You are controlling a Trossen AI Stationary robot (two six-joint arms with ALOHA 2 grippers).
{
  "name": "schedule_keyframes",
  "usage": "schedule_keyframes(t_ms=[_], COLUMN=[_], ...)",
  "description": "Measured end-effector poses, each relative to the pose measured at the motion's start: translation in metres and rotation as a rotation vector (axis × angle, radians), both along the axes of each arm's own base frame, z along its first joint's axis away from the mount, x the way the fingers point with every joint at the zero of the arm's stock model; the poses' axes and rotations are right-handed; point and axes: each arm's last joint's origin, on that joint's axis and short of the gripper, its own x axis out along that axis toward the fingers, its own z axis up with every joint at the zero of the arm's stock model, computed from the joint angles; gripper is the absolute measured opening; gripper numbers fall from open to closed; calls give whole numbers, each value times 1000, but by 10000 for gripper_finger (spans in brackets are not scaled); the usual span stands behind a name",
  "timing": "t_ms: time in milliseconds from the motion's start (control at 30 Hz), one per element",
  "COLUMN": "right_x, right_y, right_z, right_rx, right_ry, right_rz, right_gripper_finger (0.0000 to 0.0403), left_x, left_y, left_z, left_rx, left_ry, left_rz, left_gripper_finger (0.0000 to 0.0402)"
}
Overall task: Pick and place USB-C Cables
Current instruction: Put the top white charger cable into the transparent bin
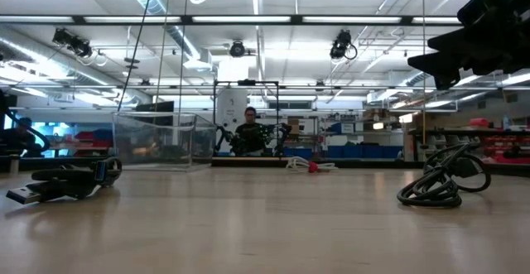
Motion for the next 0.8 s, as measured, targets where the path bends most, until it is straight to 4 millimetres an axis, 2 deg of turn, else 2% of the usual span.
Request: schedule_keyframes(t_ms=[167, 800], right_x=[0, 0], right_y=[0, 0], right_z=[0, -2], right_rx=[0, 17], right_ry=[0, 18], right_rz=[1, 0], right_gripper_finger=[249, 249], left_x=[5, 6], left_y=[-5, -4], left_z=[-1, -1], left_rx=[-47, -37], left_ry=[-56, -67], left_rz=[3, 2], left_gripper_finger=[233, 233])
